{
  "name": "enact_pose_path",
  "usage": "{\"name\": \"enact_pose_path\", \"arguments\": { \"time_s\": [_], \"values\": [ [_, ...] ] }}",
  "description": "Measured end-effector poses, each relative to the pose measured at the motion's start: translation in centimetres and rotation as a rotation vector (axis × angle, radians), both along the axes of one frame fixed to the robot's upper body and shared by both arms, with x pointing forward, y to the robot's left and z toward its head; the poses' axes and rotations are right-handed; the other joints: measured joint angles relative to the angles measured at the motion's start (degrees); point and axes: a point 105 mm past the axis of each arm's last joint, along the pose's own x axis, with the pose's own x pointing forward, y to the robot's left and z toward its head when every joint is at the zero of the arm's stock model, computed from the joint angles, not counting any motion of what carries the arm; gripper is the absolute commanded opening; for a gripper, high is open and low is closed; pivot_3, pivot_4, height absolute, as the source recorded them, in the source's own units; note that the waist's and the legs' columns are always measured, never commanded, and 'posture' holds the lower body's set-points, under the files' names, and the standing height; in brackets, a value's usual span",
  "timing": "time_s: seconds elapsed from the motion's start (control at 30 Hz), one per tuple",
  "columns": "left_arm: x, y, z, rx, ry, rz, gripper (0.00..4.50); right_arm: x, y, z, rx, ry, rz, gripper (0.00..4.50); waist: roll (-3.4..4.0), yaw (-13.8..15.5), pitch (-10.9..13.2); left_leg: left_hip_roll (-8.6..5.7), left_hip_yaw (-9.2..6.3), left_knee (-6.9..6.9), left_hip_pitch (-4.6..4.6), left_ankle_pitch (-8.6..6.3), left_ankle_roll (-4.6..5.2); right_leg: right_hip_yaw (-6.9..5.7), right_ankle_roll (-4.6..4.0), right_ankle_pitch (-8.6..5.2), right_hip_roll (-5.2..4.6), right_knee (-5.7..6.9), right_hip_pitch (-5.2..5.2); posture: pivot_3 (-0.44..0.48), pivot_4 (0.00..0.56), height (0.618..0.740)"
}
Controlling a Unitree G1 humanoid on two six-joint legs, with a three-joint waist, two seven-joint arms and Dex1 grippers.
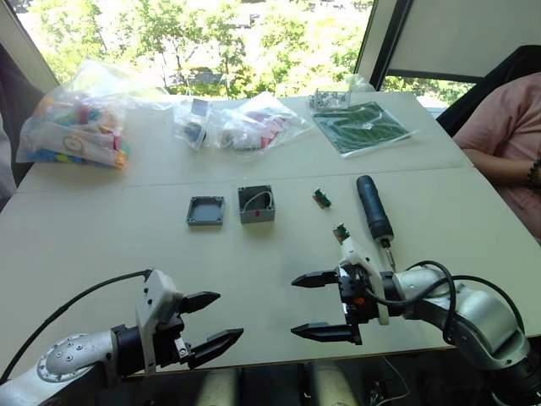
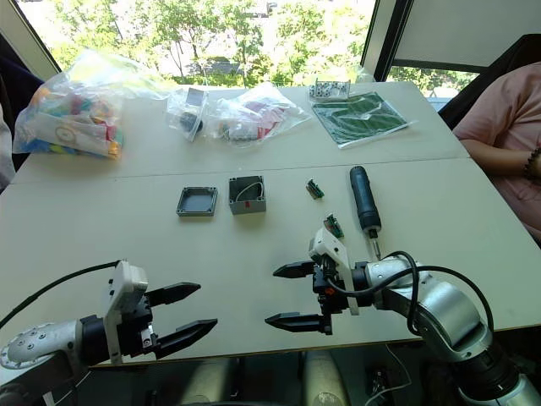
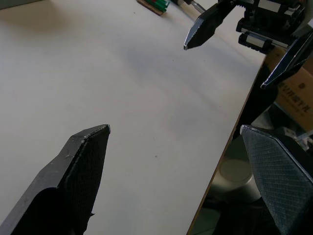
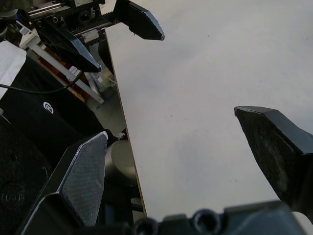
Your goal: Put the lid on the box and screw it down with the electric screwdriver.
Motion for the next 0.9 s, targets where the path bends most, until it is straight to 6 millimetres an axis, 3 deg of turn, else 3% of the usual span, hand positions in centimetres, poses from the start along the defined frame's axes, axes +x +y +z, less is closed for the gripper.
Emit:
{"name": "enact_pose_path", "arguments": {
  "time_s": [0.7, 0.8, 0.9],
  "values": [
    [-0.1, 0.1, 0.3, -0.027, 0.016, 0.010, 4.41, 0.2, 0.7, 1.0, 0.061, -0.019, 0.013, 4.50, -0.01, 0.0, 0.0, 0.01, -0.02, 0.08, 0.07, 0.00, 0.00, 0.00, 0.01, -0.01, 0.01, 0.23, -0.02, 0.000, 0.150, 0.740],
    [1.1, 1.2, 1.0, 0.035, -0.034, 0.072, 4.41, 1.0, 0.5, 2.6, 0.100, 0.024, -0.031, 4.50, -0.01, 0.0, 0.0, 0.01, -0.04, 0.13, 0.08, 0.00, 0.00, 0.00, 0.00, -0.01, 0.00, 0.33, -0.04, 0.000, 0.150, 0.740],
    [2.1, 2.4, 2.8, 0.130, -0.074, 0.057, 4.41, 2.0, 0.7, 6.1, 0.206, 0.018, -0.072, 4.50, -0.09, 0.0, 0.0, 0.06, -0.12, 0.14, 0.13, 0.01, 0.01, -0.01, 0.01, -0.01, 0.11, 0.44, -0.05, 0.000, 0.150, 0.740]
  ]
}}
